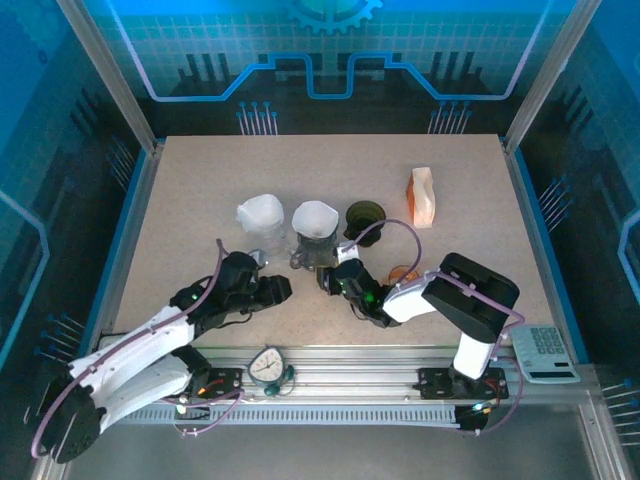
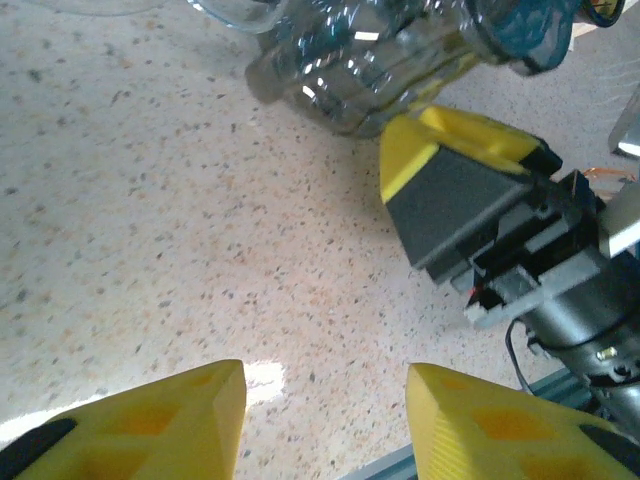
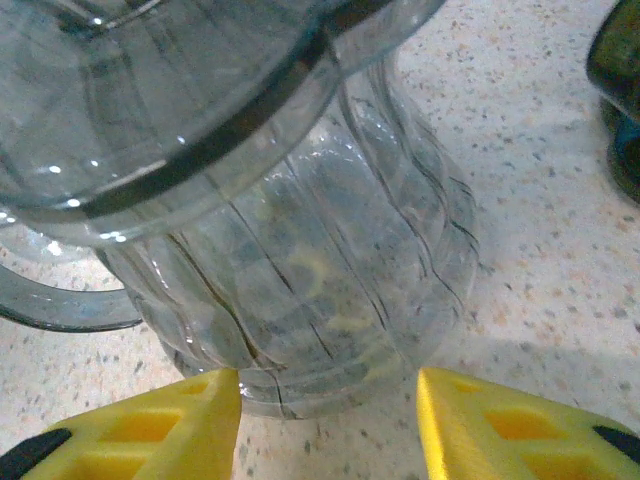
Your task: Place the coffee filter in the dripper
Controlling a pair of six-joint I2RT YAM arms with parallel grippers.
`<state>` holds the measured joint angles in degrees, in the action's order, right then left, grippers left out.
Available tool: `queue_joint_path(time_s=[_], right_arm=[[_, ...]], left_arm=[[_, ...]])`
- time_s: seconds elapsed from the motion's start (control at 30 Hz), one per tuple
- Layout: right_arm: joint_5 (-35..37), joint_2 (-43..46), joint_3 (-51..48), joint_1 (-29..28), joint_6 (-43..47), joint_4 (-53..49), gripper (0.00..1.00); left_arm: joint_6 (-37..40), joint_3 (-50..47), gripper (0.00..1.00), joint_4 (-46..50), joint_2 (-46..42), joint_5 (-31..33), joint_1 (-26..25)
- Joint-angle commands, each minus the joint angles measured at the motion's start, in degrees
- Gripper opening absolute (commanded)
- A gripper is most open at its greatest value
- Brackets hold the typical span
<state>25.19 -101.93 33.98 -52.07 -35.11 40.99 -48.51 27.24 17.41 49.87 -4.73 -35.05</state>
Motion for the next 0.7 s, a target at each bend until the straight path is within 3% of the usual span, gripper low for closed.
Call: queue_joint_path(time_s=[0.0, 0.3, 0.47, 0.67], right_arm=[[-0.1, -1.6, 2.9, 1.5, 0.2, 1.4, 0.51], [-0.6, 3.9, 0.5, -0.1, -1.4, -3.3, 0.59], [-0.5, 10.8, -0.3, -3.3, -2.7, -12.0, 0.63], [0.3, 22.7, 1.6, -6.3, -3.7, -31.3, 0.66]], left_arm=[[-1.5, -1.1, 0.50, 6.6, -3.5, 2.0, -0.3], [-2.0, -0.7, 0.58, 9.8, -7.5, 2.8, -0.2], [-1.6, -0.3, 0.64, 9.4, -7.6, 2.8, -0.2], [-0.6, 1.0, 0.87, 9.3, -8.2, 3.1, -0.1]])
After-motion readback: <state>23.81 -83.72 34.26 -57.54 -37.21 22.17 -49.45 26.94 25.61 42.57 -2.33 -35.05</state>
